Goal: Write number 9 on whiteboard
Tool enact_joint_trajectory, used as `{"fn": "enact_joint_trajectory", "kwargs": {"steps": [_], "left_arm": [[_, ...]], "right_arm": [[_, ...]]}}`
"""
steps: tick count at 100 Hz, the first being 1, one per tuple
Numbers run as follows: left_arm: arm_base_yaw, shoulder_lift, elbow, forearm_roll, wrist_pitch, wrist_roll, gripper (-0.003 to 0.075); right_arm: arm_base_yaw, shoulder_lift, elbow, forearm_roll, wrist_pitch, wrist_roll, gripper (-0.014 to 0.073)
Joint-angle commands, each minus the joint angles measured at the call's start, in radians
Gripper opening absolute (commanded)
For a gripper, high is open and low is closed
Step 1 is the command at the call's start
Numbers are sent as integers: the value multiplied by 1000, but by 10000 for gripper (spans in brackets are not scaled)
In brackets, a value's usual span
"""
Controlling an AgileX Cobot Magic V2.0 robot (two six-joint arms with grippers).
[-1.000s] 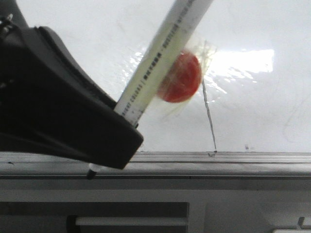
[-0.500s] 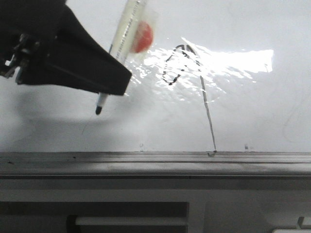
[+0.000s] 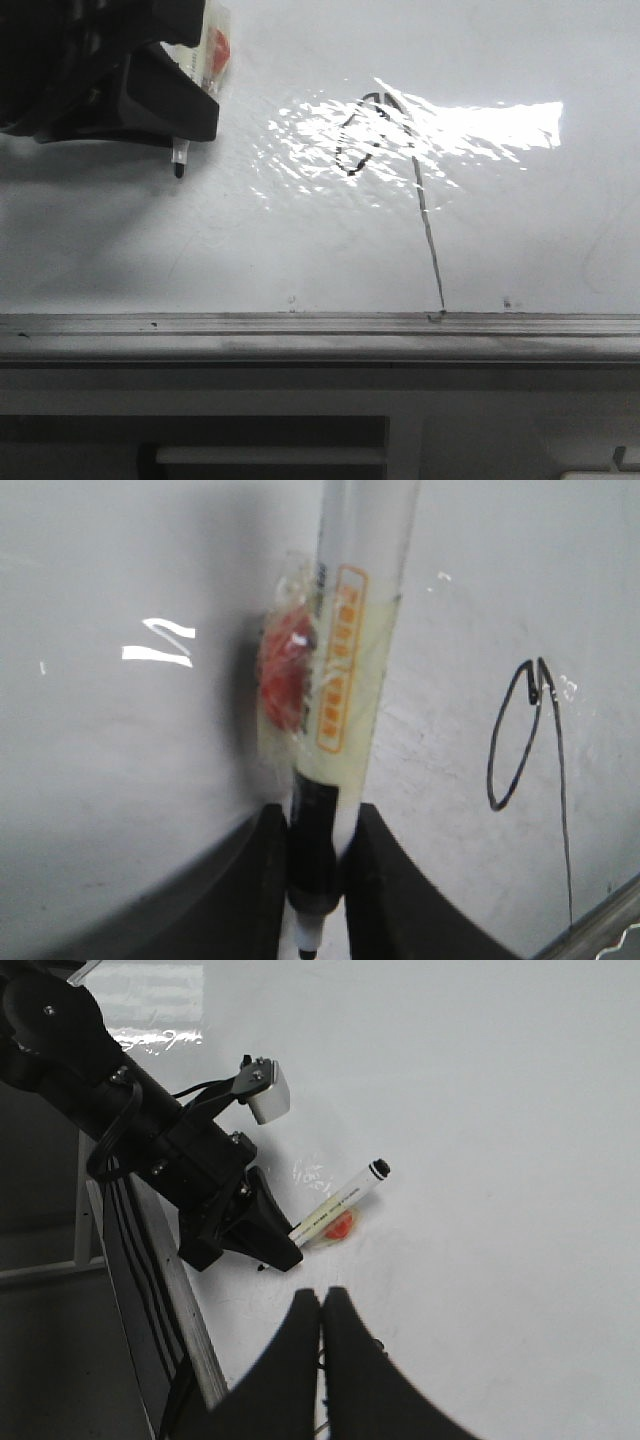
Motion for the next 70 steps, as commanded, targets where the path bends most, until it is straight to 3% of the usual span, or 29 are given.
{"fn": "enact_joint_trajectory", "kwargs": {"steps": [1, 52, 62, 70], "left_arm": [[0, -11, -27, -8, -142, -7, -21], [0, 59, -27, -50, -141, -7, -15], [0, 63, -27, -54, -147, -7, 76], [0, 63, -27, -54, -147, -7, 240]], "right_arm": [[-6, -2, -30, -29, -68, 8, -57], [-6, -1, -30, -34, -68, 40, -57], [-6, -1, -30, -34, -68, 41, -57], [-6, -1, -30, -34, -68, 41, -57]]}}
